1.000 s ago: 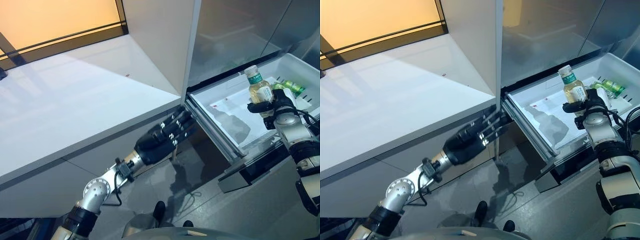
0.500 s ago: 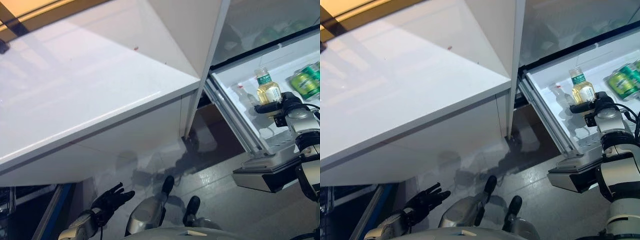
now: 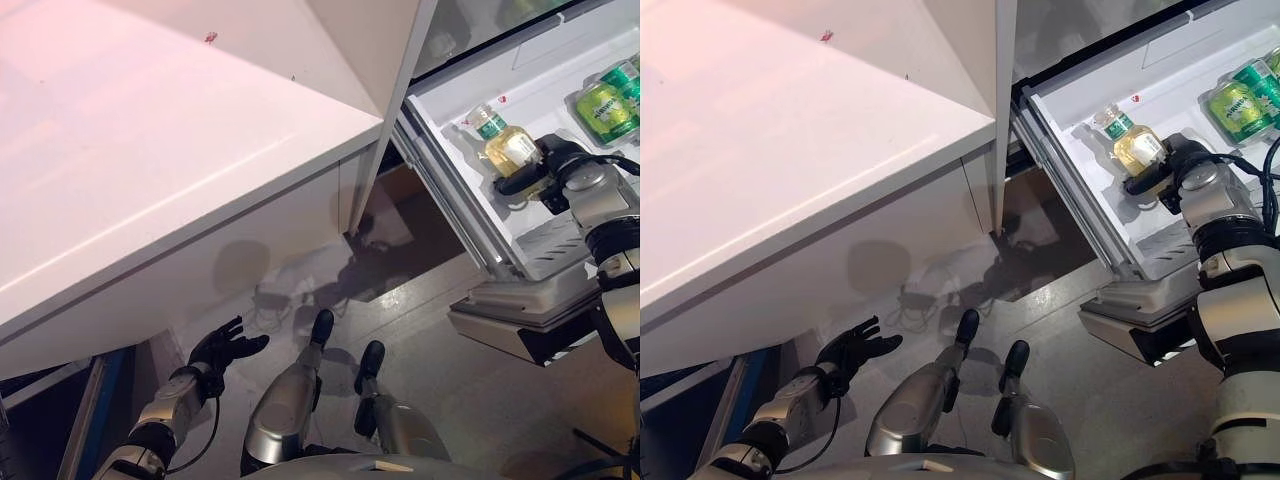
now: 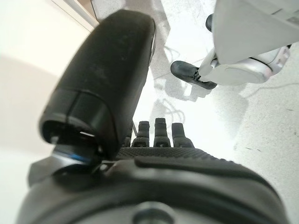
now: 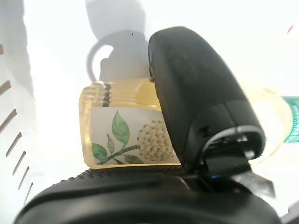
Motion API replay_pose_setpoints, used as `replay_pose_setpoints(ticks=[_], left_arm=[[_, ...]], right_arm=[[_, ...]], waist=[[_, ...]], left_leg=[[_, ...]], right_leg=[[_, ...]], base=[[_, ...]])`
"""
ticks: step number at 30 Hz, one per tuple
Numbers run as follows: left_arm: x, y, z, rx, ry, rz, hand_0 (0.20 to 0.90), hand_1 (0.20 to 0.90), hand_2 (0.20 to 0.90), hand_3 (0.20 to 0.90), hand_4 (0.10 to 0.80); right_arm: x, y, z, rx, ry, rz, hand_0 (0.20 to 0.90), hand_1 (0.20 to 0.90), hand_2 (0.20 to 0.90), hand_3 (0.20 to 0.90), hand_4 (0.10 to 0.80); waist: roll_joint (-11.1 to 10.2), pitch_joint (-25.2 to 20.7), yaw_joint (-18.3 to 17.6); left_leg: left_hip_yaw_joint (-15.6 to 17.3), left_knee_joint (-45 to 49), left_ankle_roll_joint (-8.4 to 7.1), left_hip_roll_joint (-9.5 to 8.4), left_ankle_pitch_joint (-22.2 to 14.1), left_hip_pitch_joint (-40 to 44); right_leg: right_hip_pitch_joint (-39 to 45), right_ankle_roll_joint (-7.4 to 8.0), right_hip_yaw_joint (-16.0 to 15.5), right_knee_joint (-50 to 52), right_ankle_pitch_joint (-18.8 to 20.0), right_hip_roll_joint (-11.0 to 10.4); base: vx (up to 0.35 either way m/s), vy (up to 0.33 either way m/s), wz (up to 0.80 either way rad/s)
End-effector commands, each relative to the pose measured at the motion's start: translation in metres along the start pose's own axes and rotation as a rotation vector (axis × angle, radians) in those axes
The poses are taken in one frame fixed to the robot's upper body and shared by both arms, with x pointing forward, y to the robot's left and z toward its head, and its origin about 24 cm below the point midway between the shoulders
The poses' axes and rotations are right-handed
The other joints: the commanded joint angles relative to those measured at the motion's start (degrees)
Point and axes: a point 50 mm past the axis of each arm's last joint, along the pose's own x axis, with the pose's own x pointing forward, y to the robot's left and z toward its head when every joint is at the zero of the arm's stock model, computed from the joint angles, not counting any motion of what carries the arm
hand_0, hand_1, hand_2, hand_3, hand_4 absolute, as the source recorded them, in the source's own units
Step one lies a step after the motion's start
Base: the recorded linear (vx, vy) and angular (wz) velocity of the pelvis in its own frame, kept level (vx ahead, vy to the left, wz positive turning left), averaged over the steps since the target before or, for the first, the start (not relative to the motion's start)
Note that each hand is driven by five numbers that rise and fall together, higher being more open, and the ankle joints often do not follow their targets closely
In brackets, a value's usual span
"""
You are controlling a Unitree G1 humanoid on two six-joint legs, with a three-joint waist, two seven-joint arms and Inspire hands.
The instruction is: Put drinks into fridge and close the fridge
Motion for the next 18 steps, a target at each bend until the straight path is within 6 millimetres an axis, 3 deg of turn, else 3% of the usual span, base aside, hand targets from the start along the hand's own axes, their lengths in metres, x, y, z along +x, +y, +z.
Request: replay_pose_setpoints(ticks=[1,8,18], left_arm=[[-0.011,0.015,-0.022,0.024,0.050,0.027,0.900,0.900,0.900,0.900,0.800],[-0.008,0.010,-0.017,0.048,0.043,0.011,0.900,0.900,0.900,0.900,0.800],[-0.013,0.020,-0.028,0.060,0.089,0.062,0.900,0.900,0.900,0.900,0.800]], right_arm=[[-0.016,-0.056,0.006,-0.168,0.053,-0.118,0.900,0.900,0.900,0.900,0.800],[-0.014,-0.050,0.007,-0.065,0.101,-0.006,0.900,0.900,0.900,0.900,0.800],[-0.015,-0.041,0.000,0.077,0.038,0.131,0.900,0.900,0.900,0.900,0.800]], waist=[[-0.44,-2.96,-0.15],[-0.89,-3.54,0.17],[-2.69,-6.49,-0.48]], left_leg=[[1.66,2.67,-1.24,0.93,-5.82,-0.63],[1.79,2.90,-1.35,0.73,-5.99,0.04],[2.85,1.51,-1.56,0.96,-6.19,2.77]], right_leg=[[-5.24,2.09,3.28,4.95,1.92,-2.46],[-4.41,1.64,2.99,5.06,1.70,-2.35],[-2.28,1.80,3.44,3.71,2.03,-1.88]], base=[[0.000,0.000,0.00],[0.000,0.000,0.00],[-0.002,0.007,-0.02]])
